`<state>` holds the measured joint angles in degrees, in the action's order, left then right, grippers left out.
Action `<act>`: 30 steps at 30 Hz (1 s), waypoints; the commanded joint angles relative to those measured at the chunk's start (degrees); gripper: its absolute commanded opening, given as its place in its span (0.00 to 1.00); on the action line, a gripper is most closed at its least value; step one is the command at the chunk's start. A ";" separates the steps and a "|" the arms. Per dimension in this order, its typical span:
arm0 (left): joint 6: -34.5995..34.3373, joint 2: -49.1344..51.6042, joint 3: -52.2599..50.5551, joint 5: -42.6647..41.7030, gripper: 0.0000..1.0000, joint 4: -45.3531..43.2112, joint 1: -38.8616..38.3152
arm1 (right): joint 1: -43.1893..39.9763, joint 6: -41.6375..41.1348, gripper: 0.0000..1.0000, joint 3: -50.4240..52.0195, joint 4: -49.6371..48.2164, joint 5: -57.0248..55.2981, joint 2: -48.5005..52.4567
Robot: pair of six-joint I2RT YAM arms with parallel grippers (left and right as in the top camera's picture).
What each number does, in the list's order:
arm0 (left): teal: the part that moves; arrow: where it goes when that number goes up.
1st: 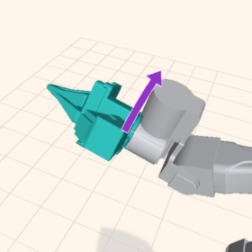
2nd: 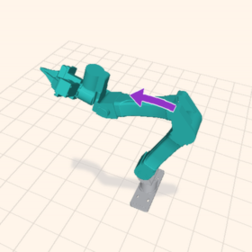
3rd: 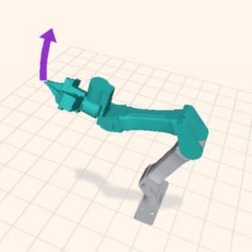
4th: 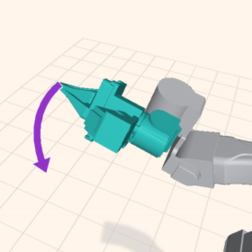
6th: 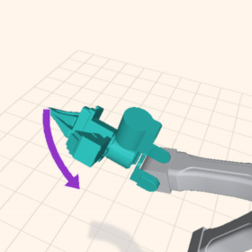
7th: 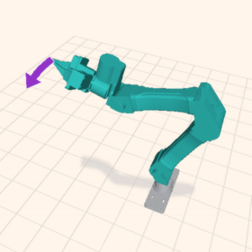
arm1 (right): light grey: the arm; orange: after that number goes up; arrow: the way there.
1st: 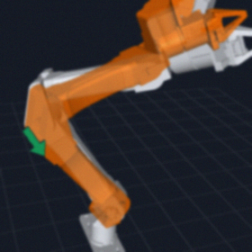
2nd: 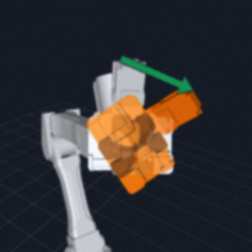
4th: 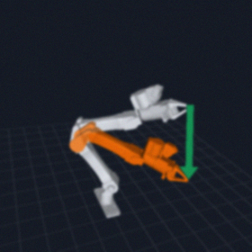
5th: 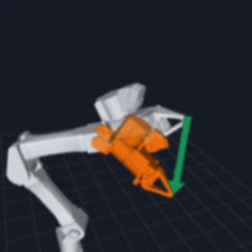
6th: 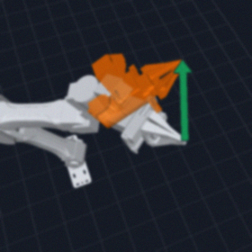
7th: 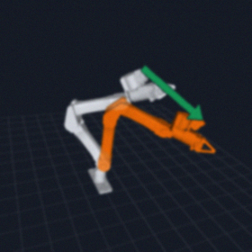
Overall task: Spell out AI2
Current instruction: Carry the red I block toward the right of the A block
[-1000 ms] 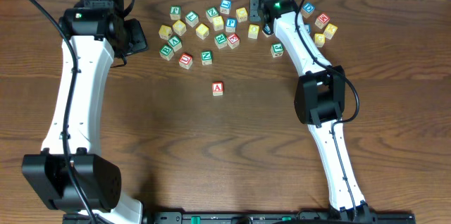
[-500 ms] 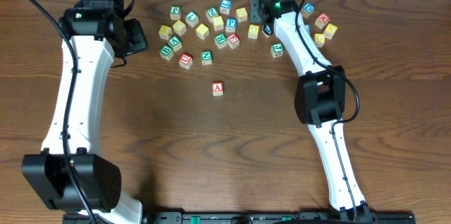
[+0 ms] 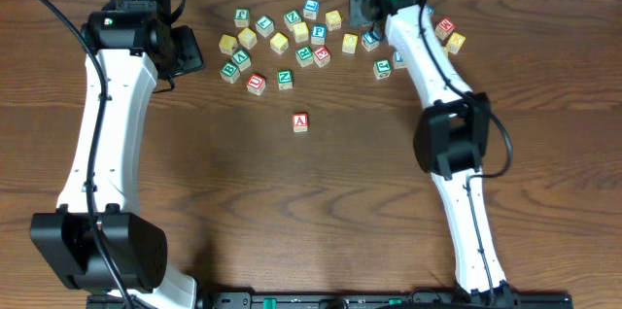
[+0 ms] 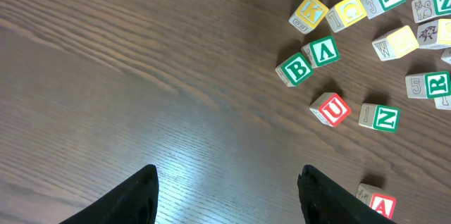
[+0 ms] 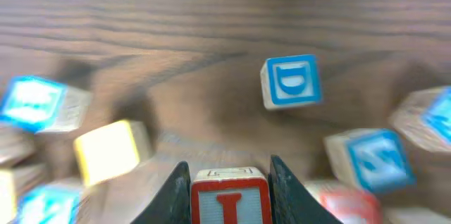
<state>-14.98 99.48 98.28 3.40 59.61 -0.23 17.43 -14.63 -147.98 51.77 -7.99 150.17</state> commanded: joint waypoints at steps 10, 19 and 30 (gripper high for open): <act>-0.13 -1.42 -0.57 0.70 0.63 -0.98 -0.22 | 2.80 0.50 0.18 -0.37 27.80 11.58 -11.26; -0.11 -1.42 -0.57 0.70 0.63 -2.49 -0.22 | 8.59 0.37 0.17 -0.33 36.37 11.39 -5.95; -0.11 -1.42 -0.57 0.70 0.63 -3.19 -0.22 | 13.53 -1.44 0.18 -0.33 36.17 11.19 -0.31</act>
<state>-14.98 99.48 98.21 3.38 56.51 -0.23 30.04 -14.74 -148.38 87.83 3.20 148.35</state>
